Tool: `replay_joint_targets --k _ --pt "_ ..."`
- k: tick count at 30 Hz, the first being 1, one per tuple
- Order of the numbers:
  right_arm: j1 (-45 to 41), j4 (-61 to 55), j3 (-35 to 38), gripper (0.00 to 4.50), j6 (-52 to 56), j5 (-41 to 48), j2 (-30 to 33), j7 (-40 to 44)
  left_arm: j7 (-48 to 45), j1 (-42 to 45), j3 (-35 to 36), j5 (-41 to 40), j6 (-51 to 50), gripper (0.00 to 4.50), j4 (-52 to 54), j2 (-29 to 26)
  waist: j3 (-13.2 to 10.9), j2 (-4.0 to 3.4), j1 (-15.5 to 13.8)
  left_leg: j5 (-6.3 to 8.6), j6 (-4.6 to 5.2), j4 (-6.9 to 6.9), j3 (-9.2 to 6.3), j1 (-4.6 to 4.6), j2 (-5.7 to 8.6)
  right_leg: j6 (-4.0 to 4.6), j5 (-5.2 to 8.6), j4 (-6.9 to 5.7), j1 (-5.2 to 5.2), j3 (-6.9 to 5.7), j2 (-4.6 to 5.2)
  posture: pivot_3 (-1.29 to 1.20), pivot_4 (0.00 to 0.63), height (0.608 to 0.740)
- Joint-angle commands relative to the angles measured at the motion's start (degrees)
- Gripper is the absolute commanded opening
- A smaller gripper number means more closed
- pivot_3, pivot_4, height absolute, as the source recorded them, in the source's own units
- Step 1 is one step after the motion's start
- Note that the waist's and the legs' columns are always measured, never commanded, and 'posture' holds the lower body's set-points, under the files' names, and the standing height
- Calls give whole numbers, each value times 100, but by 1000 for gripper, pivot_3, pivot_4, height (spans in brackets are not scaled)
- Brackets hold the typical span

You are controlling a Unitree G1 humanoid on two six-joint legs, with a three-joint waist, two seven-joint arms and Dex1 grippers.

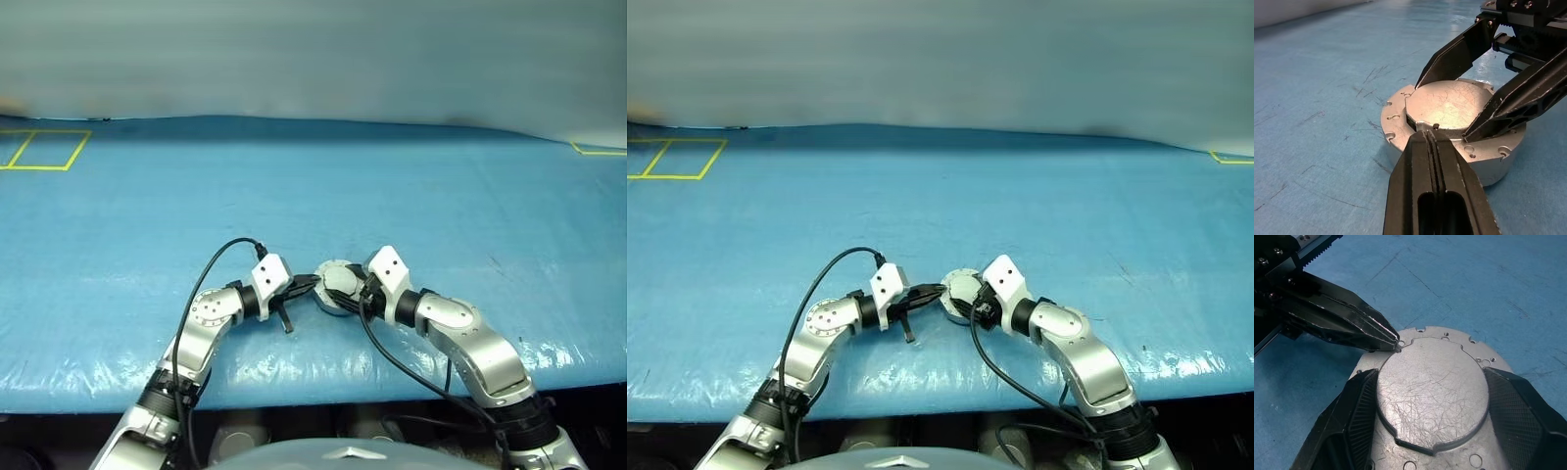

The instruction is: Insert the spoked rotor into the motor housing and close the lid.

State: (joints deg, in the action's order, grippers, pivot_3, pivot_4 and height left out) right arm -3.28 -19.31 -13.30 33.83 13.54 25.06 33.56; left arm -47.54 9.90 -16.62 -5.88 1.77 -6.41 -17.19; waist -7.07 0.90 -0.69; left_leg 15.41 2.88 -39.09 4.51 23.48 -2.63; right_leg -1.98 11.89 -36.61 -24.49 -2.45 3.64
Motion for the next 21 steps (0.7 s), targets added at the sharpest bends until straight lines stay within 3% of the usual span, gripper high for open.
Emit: replay_joint_targets --k 1,4,8,9,17,21 --pt "178 241 -410 3026 322 -72 -38 63 -94 -4 -204 94 135 20 35 34 1 1 2 0 0 0 0 0 0 0 0 0 0 0 0 0 150 740" --pt "184 230 -429 3026 178 -155 -64 49 -103 43 -231 178 108 20 -45 4 1 0 7 0 0 1 0 0 -1 1 0 0 -1 0 -1 0 150 740" --pt "270 27 -389 4370 168 47 -44 305 -118 45 -259 238 126 0 -111 -29 3 -2 6 0 0 0 0 -1 -1 -1 1 -1 -1 -1 -2 0 150 740" --pt "293 -76 -361 4474 177 111 -23 365 -117 40 -267 245 143 0 -110 -33 3 -2 5 0 0 0 0 -1 -1 -2 1 -1 -1 -1 -1 0 150 740" --pt "75 -715 178 4474 -626 -277 -234 -318 -98 8 -265 258 162 0 -138 -41 -6 -13 -11 0 0 1 2 27 3 9 -6 -2 -3 -1 3 0 150 740" --pt "116 -1000 710 4474 -547 257 -436 -362 -88 12 -264 242 179 0 -165 -33 -10 -16 -29 0 0 -1 2 30 5 5 -6 -1 -2 -1 2 0 150 740"
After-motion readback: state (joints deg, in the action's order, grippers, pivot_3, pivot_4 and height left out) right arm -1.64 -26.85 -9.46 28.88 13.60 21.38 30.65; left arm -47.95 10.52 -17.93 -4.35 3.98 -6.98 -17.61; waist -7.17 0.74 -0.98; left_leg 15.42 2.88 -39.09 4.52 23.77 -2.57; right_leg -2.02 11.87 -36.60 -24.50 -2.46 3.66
